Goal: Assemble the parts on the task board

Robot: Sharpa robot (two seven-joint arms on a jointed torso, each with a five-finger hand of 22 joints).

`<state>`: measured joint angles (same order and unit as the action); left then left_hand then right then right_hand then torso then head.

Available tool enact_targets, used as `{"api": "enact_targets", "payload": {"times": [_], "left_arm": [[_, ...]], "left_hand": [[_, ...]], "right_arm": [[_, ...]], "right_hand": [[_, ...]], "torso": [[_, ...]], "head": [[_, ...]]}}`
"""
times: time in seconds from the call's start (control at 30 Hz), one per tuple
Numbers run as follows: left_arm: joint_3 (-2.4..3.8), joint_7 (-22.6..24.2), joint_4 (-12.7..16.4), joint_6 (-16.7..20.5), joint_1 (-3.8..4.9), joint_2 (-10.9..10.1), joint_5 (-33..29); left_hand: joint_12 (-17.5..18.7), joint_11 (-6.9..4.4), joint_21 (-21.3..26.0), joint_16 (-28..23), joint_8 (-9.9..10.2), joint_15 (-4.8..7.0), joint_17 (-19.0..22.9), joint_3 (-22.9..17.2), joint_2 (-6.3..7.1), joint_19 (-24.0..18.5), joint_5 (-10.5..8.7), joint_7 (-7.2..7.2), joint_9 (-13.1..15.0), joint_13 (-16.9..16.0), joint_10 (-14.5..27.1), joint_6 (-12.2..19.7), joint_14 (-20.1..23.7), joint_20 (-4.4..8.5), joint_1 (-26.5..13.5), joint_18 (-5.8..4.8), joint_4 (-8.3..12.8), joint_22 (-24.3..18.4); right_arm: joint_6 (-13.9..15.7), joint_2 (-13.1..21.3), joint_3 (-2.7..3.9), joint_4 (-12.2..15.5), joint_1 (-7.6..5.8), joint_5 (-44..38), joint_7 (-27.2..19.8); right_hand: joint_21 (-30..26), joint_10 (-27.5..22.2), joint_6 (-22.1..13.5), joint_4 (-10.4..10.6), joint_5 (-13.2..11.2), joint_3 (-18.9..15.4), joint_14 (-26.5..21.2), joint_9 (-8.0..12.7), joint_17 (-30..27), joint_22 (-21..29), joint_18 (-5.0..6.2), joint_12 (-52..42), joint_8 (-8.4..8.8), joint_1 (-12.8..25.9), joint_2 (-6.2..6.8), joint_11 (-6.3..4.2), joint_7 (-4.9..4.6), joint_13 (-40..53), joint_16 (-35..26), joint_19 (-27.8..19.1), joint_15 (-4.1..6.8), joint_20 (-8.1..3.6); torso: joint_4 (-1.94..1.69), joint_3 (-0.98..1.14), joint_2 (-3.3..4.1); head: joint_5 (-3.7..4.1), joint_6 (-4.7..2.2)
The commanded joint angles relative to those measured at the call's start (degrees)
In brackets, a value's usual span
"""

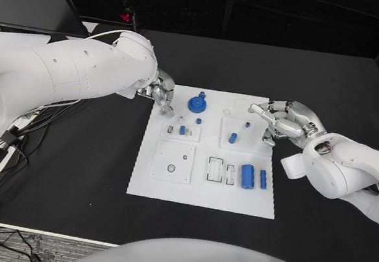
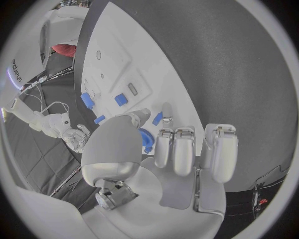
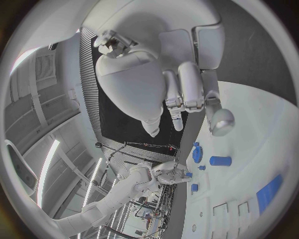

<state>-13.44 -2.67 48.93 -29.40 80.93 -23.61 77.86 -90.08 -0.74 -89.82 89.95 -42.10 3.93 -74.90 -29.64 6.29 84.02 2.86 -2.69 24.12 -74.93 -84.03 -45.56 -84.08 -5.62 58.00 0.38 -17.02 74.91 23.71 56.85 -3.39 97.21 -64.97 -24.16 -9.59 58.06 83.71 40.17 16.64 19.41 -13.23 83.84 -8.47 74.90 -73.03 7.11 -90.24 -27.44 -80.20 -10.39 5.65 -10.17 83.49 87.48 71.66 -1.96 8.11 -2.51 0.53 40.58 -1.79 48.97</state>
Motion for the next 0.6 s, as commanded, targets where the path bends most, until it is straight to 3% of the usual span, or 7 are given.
{"api": "enact_targets", "payload": {"times": [0.03,0.6], "left_arm": [[0.01,0.6,-0.1,-0.5,0.00,0.1,-0.2],[0.01,1.3,-0.2,1.5,-0.02,0.0,1.1]], "left_hand": [[0.1,0.16,-0.2,0.0,0.4,-0.11,-15.1,0.0,-0.41,6.0,-0.12,-0.06,-0.1,-15.1,-6.0,0.3,-5.9,0.34,-0.4,-0.38,0.2,15.1],[0.1,0.36,-0.2,0.0,0.7,-0.26,-15.1,0.3,0.09,6.0,-0.12,-0.29,0.1,-15.1,-6.0,0.8,-5.9,0.37,-0.7,-0.38,0.2,15.1]], "right_arm": [[-0.3,0.0,0.03,0.1,-0.07,-0.1,-0.3],[-0.2,0.1,0.03,0.2,-0.07,-0.1,-0.3]], "right_hand": [[-0.2,6.3,-0.5,0.1,0.1,-0.3,3.2,0.1,10.3,0.0,0.32,0.2,-0.39,-0.6,-0.20,0.06,0.03,6.5,0.0,-0.3,-0.01,0.00],[-0.2,6.3,-0.5,0.1,0.1,-0.3,3.2,0.1,10.3,0.0,0.32,0.2,-0.39,-0.6,-0.20,0.06,0.03,6.5,0.0,-0.3,-0.01,0.00]], "torso": [[-0.03,0.00,0.01],[-0.02,0.02,0.01]], "head": [[0.02,0.02],[0.07,0.24]]}}
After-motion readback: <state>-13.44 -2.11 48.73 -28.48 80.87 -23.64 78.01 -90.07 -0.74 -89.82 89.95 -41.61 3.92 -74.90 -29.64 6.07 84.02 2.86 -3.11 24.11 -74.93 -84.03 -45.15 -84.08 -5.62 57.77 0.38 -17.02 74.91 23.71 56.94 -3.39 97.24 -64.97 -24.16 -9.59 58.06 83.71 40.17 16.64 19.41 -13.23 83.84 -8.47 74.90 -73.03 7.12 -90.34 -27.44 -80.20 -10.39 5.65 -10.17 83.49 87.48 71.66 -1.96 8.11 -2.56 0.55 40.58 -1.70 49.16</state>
